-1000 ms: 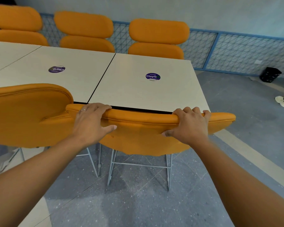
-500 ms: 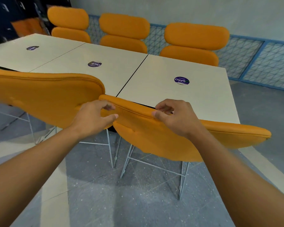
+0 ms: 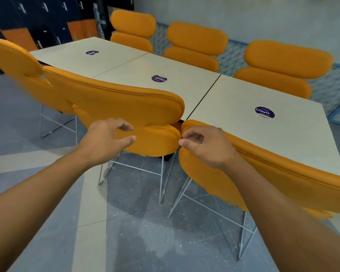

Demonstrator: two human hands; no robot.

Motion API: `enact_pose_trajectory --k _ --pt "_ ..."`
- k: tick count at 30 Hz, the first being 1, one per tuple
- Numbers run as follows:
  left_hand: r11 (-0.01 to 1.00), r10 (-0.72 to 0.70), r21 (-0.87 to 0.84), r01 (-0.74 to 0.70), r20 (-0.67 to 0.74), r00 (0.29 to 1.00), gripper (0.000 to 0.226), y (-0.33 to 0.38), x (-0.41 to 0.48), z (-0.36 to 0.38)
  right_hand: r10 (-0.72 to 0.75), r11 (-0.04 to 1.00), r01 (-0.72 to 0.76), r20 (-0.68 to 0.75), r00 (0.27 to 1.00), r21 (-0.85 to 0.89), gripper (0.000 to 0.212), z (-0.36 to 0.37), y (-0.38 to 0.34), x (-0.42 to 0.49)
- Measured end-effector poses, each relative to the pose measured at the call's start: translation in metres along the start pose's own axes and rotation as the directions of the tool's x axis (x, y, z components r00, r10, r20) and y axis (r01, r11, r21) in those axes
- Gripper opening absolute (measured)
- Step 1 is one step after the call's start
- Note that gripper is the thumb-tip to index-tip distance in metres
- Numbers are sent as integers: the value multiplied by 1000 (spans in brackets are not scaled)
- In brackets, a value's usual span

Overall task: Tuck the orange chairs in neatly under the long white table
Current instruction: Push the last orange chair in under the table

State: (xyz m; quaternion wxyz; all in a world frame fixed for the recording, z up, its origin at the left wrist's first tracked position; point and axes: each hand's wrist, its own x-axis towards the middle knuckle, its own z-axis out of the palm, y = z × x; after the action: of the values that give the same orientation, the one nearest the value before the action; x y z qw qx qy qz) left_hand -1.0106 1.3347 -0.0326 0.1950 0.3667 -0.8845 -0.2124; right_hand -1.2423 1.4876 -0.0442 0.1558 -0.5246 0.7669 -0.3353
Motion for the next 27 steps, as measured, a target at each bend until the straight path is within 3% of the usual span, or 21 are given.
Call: enact_pose_trajectory --k 10,21,27 --pt "998 58 17 -58 -11 998 39 -132 26 -77 31 997 -35 -54 998 -72 27 96 -93 66" --pt "994 108 34 -107 -29 994 42 -198 99 -117 -27 975 -53 -348 937 -218 34 116 -129 153" --pt "990 127 78 -120 -86 988 39 -219 157 -128 -29 955 -76 -344 938 -288 52 130 -128 221"
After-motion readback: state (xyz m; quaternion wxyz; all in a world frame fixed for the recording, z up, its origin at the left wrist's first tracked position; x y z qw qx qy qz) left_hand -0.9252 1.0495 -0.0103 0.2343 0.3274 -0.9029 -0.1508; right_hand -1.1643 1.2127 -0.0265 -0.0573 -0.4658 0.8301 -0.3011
